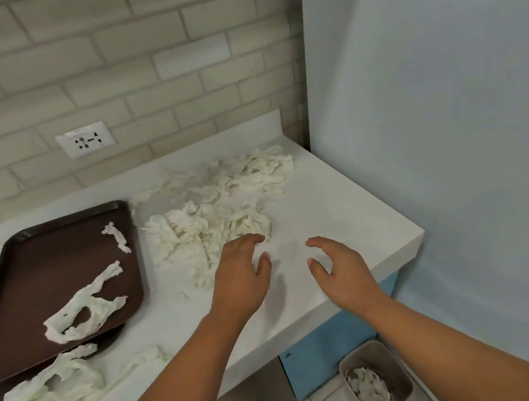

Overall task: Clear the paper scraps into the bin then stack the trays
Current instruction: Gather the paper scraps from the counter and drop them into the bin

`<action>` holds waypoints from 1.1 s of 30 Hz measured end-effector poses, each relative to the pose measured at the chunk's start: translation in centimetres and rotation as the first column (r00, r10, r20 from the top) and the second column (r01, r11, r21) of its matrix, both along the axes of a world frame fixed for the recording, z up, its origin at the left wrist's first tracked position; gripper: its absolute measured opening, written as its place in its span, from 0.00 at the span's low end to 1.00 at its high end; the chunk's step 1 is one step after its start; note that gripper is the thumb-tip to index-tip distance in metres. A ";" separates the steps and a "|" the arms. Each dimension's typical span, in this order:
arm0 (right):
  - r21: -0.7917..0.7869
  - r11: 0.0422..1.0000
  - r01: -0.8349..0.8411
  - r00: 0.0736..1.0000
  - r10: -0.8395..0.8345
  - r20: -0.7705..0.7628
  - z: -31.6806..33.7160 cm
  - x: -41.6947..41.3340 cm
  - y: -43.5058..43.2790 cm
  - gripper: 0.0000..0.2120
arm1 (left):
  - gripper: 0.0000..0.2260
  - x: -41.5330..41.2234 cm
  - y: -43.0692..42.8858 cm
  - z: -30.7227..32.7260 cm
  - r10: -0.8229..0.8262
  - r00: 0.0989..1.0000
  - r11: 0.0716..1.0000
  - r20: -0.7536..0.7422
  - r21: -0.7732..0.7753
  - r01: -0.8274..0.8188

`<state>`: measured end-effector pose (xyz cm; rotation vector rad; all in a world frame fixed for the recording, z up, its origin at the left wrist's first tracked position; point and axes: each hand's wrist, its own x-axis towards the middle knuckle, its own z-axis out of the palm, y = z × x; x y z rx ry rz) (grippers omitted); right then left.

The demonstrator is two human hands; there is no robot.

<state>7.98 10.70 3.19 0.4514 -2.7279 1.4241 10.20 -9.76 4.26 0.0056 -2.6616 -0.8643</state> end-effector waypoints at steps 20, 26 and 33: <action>0.370 0.915 0.160 0.957 -0.235 0.168 -3.7 -16.3 -14.1 0.21 | 0.18 -16.7 -12.4 -3.3 -0.051 0.966 0.906 0.254 -0.395 0.152; 0.285 0.922 0.262 0.955 -0.289 0.058 -4.0 -17.8 -14.8 0.11 | 0.09 -19.3 -13.0 -2.2 -0.169 0.964 0.982 0.204 -0.044 0.182; -0.357 0.883 0.304 0.920 -0.174 0.352 0.1 -17.4 -17.6 0.11 | 0.05 -20.4 -12.5 3.6 -0.267 0.946 0.525 0.186 0.851 -0.019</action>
